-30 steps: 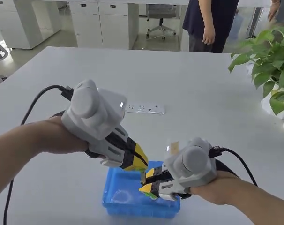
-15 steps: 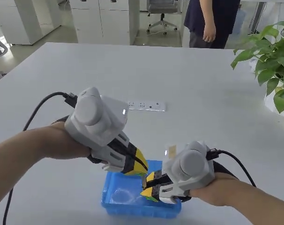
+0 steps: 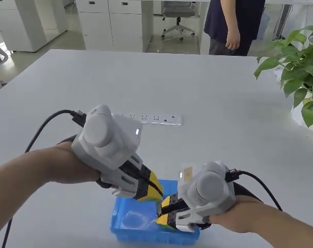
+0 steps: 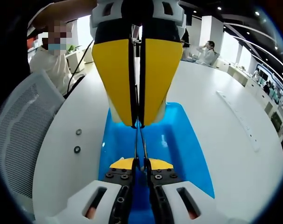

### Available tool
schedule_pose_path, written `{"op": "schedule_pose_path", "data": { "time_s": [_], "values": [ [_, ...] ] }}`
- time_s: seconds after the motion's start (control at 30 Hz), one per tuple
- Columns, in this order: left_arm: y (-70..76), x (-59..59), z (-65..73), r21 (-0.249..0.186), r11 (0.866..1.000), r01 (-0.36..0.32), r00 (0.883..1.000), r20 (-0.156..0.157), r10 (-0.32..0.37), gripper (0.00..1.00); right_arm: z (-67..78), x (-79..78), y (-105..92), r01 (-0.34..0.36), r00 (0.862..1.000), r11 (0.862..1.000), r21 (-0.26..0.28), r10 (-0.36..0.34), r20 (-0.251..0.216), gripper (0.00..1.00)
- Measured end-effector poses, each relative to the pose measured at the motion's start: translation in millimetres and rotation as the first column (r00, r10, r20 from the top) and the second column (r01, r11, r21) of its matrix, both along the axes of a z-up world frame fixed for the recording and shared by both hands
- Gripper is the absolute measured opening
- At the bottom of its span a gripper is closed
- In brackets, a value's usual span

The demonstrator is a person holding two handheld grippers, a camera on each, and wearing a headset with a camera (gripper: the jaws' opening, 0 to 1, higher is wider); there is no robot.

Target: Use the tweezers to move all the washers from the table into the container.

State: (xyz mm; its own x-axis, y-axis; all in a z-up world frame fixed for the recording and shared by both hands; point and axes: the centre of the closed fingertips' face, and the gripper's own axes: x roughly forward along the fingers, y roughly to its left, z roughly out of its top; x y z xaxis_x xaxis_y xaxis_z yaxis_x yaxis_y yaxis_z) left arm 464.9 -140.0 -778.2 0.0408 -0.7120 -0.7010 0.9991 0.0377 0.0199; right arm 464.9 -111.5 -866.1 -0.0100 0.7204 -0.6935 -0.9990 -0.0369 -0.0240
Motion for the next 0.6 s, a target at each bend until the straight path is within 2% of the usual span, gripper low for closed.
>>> {"op": "schedule_pose_path", "data": {
  "time_s": [0.33,0.6],
  "values": [
    [0.3,-3.1,5.8,0.000,1.000,-0.003,1.000,0.008,0.003,0.04,5.4,-1.2,-0.1,0.000,1.000,1.000,0.007,0.000,0.012,0.11],
    [1.6,-6.8,21.5,-0.004,1.000,-0.005,1.000,0.025,0.005,0.04,21.2,-2.7,1.1,0.013,0.999,0.999,0.030,-0.014,0.031,0.11]
  ]
}}
